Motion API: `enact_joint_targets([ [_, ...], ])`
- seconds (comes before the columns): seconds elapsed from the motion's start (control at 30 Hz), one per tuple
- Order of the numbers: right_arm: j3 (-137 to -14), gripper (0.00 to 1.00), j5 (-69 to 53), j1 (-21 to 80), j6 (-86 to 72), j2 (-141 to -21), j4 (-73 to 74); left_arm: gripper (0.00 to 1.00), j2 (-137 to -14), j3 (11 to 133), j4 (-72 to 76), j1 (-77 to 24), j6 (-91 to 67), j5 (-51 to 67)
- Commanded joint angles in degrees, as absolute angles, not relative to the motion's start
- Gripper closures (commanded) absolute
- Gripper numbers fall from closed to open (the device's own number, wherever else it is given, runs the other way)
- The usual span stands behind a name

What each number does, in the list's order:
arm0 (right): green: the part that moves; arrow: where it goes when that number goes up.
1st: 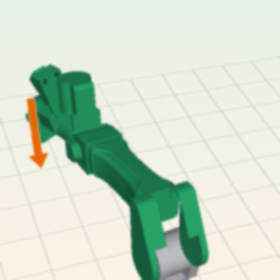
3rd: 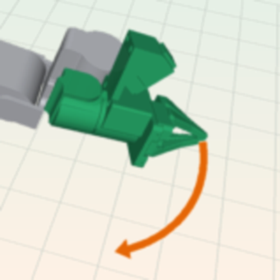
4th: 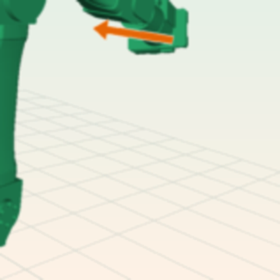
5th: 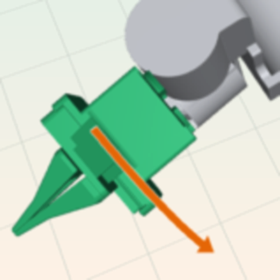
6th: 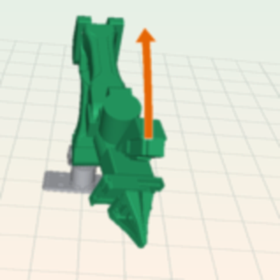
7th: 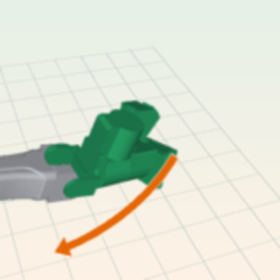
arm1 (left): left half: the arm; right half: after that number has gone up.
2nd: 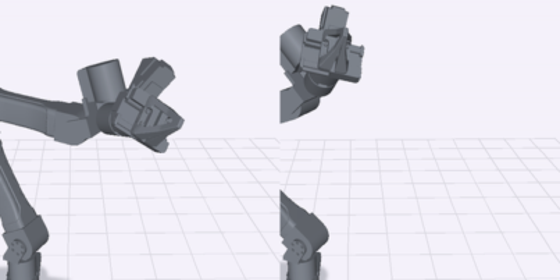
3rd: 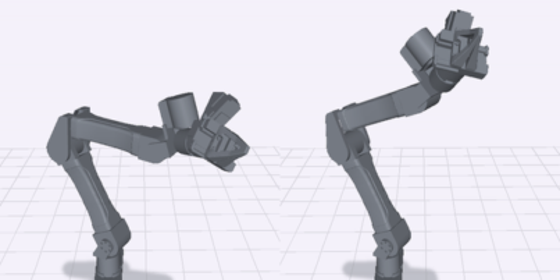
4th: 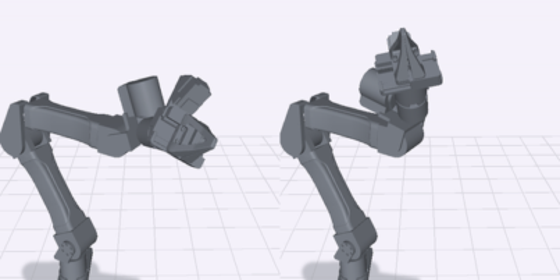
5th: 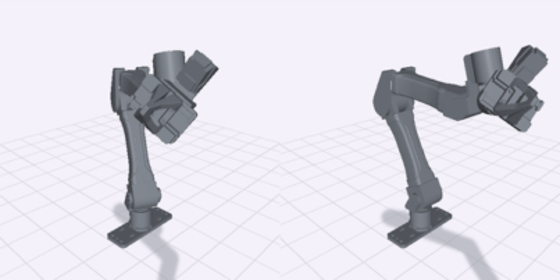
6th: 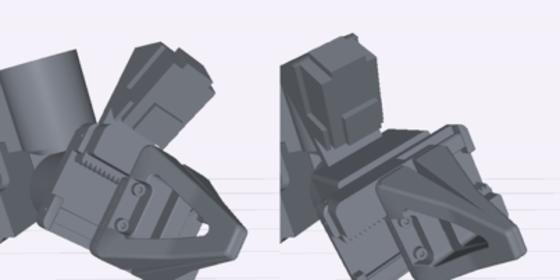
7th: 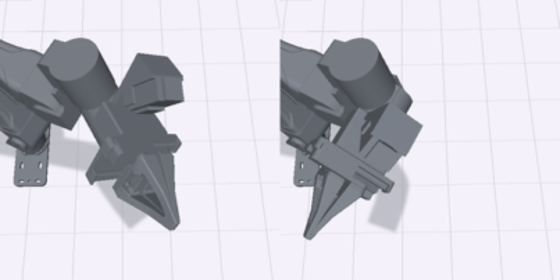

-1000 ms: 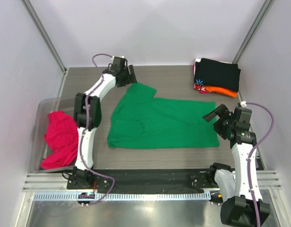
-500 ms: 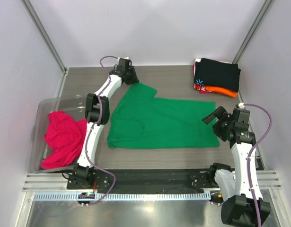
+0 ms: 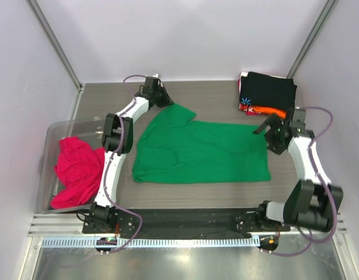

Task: Fold and stack the t-shirts
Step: Fold the tshirt

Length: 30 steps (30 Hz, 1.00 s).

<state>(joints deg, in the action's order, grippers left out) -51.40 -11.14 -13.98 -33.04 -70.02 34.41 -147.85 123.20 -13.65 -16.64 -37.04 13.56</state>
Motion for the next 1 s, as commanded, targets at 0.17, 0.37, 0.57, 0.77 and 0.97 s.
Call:
enact_joint_targets([
  [0.17,-69.76,0.2,2.89,-13.62,-29.71,-94.09,25.4,1.0,-150.64,119.7,-14.06,-13.18,-38.32,23.46],
  [0.37,-77.51,0.35,5.71,-13.54,-29.36,-106.33,23.56,1.0,-151.0,119.8,-13.71,-12.92,-38.76,24.35],
  [0.57,-83.05,0.4,7.38,-13.54,-28.3,-113.81,23.03,1.0,-150.91,119.44,-13.27,-12.83,-38.85,24.96],
  [0.77,-80.96,0.54,7.47,-12.22,-28.21,-115.31,21.36,1.0,-151.0,119.53,-13.01,-12.83,-38.76,25.05],
  [0.97,-78.49,0.65,7.56,-11.25,-28.48,-114.61,20.3,1.0,-151.0,119.53,-13.01,-12.83,-38.85,25.05],
])
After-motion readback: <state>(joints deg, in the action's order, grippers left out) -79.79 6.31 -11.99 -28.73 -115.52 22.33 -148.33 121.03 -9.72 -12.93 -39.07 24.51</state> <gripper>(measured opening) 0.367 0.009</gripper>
